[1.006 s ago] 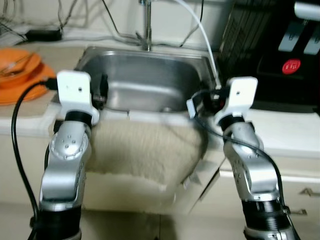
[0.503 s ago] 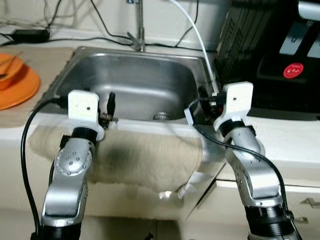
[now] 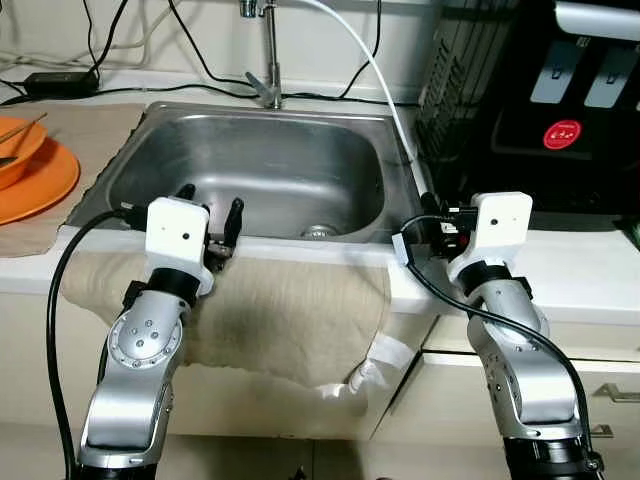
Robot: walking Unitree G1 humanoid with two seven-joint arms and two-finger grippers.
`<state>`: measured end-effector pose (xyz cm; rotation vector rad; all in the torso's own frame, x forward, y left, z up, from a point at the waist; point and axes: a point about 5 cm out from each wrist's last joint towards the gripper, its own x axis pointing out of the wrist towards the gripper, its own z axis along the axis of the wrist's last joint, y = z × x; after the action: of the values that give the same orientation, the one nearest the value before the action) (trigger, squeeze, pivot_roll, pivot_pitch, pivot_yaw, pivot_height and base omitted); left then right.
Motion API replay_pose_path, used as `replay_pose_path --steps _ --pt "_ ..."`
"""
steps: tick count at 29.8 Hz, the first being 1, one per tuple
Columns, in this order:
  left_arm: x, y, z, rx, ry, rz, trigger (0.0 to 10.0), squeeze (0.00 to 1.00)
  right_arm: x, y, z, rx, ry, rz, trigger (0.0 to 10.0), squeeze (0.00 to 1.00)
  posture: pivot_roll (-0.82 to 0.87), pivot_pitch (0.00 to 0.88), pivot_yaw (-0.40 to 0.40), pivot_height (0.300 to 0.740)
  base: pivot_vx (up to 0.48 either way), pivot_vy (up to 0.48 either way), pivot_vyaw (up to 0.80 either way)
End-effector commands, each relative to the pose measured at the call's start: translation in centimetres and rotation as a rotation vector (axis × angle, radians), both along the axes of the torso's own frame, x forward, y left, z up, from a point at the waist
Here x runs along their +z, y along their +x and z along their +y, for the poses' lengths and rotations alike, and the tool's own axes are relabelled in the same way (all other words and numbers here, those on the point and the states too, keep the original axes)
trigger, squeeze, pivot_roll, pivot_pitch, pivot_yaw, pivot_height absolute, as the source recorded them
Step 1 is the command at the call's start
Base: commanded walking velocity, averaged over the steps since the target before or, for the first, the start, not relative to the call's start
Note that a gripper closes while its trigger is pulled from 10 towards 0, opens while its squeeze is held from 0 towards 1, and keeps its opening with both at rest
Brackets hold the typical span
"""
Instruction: Kitchen organization
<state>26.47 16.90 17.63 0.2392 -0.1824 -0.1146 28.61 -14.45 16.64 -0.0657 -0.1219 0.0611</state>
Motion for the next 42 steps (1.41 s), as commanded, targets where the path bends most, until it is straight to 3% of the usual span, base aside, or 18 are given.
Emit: replay_pose_path --steps 1,22,42 --pt "0.1 0.2 -0.3 -0.019 -0.010 -0.008 10.0 0.00 0.8 0.0 0.1 0.012 0.008 -0.035 10.0 0.00 -0.03 0.000 -0.020 0.740 0.000 0.247 0.00" --pt "3.1 0.7 -1.0 -0.058 0.006 -0.107 10.0 0.00 1.8 -0.1 0.5 0.015 0.057 -0.074 10.0 0.00 -0.02 0.000 -0.020 0.740 0.000 0.332 0.00" --pt "3.4 0.9 -1.0 -0.046 -0.007 -0.111 10.0 0.00 1.9 0.2 0.7 0.028 0.066 -0.068 10.0 0.00 -0.02 0.000 -0.027 0.740 0.000 0.339 0.00"
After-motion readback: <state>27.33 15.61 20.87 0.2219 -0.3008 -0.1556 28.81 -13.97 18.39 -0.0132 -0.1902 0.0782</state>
